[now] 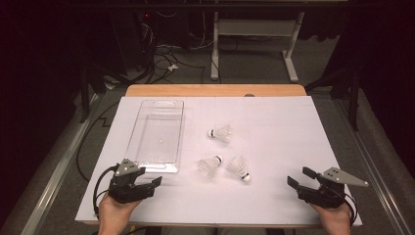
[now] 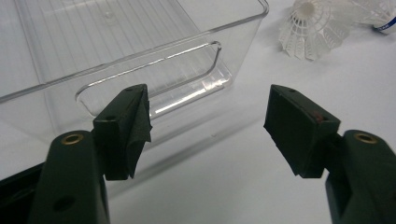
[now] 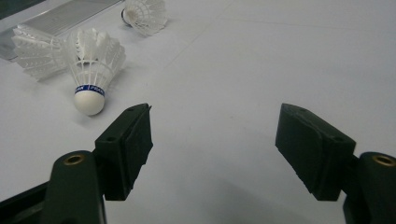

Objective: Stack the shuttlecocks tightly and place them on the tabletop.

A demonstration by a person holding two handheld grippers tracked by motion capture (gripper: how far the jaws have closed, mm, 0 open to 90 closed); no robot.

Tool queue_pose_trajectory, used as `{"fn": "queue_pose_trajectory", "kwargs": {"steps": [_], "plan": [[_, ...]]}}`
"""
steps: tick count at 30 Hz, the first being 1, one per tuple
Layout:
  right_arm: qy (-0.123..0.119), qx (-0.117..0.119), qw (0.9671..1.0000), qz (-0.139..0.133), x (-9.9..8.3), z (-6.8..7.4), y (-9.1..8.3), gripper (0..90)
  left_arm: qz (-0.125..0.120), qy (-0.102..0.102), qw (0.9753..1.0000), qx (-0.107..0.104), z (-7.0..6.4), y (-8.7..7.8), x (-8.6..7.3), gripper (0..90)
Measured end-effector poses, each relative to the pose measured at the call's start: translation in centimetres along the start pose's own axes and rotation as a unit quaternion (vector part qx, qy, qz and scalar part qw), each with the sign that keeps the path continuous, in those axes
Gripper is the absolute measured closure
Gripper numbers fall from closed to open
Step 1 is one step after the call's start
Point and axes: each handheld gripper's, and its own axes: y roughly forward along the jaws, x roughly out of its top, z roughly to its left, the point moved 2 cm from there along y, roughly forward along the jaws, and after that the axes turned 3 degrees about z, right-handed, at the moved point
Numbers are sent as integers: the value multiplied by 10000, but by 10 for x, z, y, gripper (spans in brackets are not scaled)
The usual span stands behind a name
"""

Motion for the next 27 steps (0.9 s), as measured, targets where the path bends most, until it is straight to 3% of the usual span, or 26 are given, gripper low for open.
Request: {"fn": "queue_pose_trajectory", "kwargs": {"steps": [19, 27], "plan": [[14, -25, 10000, 14, 0, 0, 0, 273, -265, -285, 9988, 302, 22, -8, -14, 309], [25, -28, 10000, 5, -1, -1, 0, 273, -405, -436, 9977, 318, 29, -9, -21, 310]]}}
